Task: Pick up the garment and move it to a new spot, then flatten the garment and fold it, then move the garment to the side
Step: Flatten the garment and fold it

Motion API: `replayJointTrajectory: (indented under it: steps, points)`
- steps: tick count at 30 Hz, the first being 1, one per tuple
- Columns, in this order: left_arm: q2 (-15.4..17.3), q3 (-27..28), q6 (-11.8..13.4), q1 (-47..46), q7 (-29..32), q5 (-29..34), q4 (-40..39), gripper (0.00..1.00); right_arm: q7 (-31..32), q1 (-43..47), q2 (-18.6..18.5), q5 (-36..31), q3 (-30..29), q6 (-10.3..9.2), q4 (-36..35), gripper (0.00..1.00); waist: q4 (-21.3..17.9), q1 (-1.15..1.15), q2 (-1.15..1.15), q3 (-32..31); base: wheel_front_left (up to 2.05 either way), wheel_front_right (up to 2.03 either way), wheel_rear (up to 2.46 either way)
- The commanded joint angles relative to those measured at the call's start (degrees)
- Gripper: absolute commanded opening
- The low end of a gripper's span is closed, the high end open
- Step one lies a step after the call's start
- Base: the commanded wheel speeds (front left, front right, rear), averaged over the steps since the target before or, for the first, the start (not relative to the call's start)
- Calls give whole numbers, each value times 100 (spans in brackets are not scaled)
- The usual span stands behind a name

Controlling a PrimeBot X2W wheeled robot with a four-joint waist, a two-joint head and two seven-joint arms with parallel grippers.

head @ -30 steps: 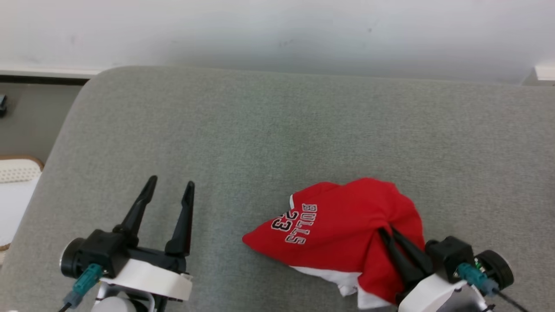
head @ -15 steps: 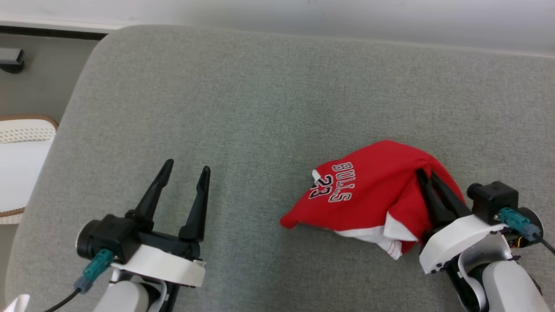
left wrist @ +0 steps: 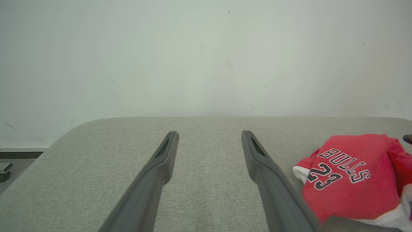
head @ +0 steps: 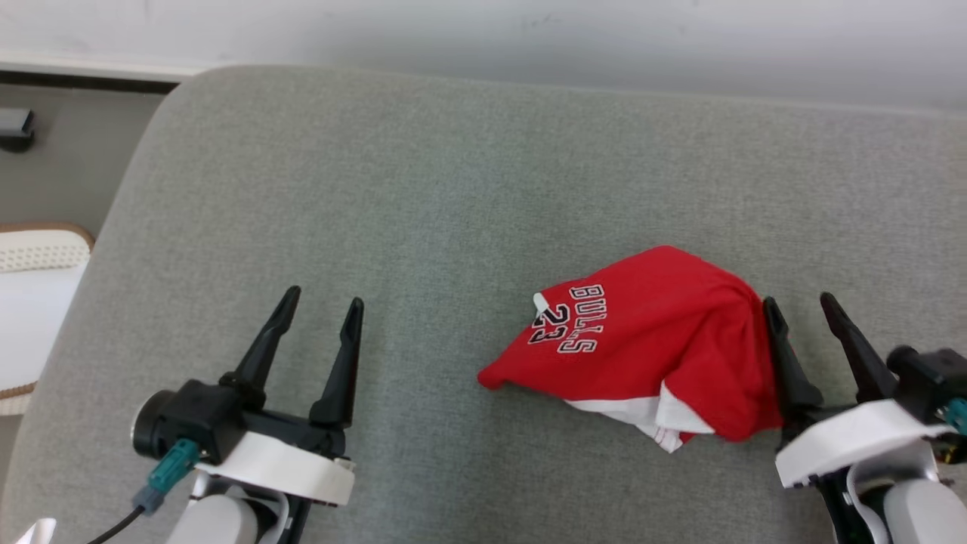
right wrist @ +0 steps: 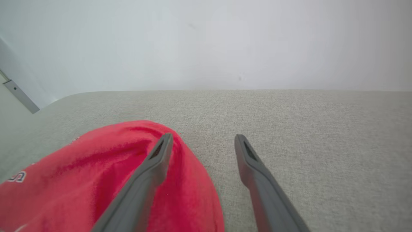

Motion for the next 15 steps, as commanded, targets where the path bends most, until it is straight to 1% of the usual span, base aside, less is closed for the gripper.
replayJointTrajectory:
  steps: [1,4,6,10,15]
  points:
    - [16,50,-12,84,-3,65,15,100,-58,139,-63,5,-44,-17,-161,100,-75,0,0,-88,0,0,0]
    - [53,129,5,163,-3,113,12,100,-119,402,-101,-124,-170,-17,-602,100,-168,0,0,-211,0,0,0]
    - [69,180,21,230,-2,146,-4,100,-181,544,-124,-384,-294,-17,-937,100,-226,0,0,-286,0,0,0]
    - [124,260,60,346,-2,185,-42,100,-148,895,6,-835,-482,-17,-1552,100,-295,0,0,-436,0,0,0]
    - [175,296,109,482,-2,196,-84,100,-21,1493,161,-1090,-491,-17,-2114,100,-341,0,0,-580,0,0,0]
